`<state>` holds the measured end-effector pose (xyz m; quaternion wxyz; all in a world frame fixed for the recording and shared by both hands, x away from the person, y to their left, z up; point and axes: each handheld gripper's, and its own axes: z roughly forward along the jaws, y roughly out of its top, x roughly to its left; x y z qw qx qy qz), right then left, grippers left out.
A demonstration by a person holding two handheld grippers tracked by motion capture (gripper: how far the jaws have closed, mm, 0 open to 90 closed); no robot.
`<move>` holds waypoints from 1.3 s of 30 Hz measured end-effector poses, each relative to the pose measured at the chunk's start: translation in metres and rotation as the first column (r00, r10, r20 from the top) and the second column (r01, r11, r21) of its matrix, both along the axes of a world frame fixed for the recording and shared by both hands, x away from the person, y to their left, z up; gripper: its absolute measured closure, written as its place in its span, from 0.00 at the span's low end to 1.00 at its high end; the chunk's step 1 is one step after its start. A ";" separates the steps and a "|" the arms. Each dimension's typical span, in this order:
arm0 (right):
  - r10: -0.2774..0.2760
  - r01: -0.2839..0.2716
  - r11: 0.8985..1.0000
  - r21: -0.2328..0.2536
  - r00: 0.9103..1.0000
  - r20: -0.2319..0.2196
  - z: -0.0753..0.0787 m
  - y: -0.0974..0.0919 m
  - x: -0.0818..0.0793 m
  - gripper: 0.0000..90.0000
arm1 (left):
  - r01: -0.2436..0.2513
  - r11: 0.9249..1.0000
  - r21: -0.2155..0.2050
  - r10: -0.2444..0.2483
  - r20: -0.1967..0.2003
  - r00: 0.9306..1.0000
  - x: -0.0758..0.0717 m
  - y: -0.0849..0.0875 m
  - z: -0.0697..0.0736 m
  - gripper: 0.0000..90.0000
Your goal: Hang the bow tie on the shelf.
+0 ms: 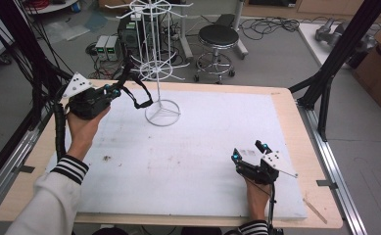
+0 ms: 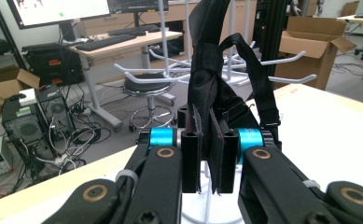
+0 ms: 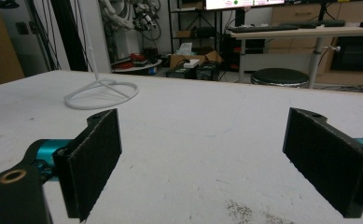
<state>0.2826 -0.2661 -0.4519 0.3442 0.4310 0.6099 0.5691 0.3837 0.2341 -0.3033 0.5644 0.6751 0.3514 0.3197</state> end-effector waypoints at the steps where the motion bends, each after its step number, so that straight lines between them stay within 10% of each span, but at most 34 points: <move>1: 0.000 0.000 1.000 0.000 1.000 0.000 0.000 0.000 0.000 0.12 | -0.002 1.000 0.004 0.002 -0.001 1.000 0.002 0.000 -0.001 0.93; 31: -0.002 0.002 1.000 -0.005 1.000 0.000 0.000 0.000 0.000 0.12 | -0.020 1.000 0.012 0.021 -0.095 0.995 0.031 -0.017 -0.027 0.92; 34: 0.001 -0.001 1.000 -0.007 1.000 0.002 0.000 0.000 0.000 0.12 | -0.029 0.999 0.026 0.032 -0.116 0.993 0.031 -0.015 -0.029 0.74; 36: 0.002 -0.002 1.000 -0.010 1.000 0.003 0.000 0.001 0.000 0.12 | -0.070 0.996 0.054 0.075 -0.103 0.992 0.029 -0.016 -0.031 0.39; 39: 0.002 -0.002 1.000 -0.009 1.000 0.003 0.000 0.000 0.000 0.12 | -0.029 0.999 0.024 0.032 -0.113 0.993 0.025 -0.011 -0.037 0.16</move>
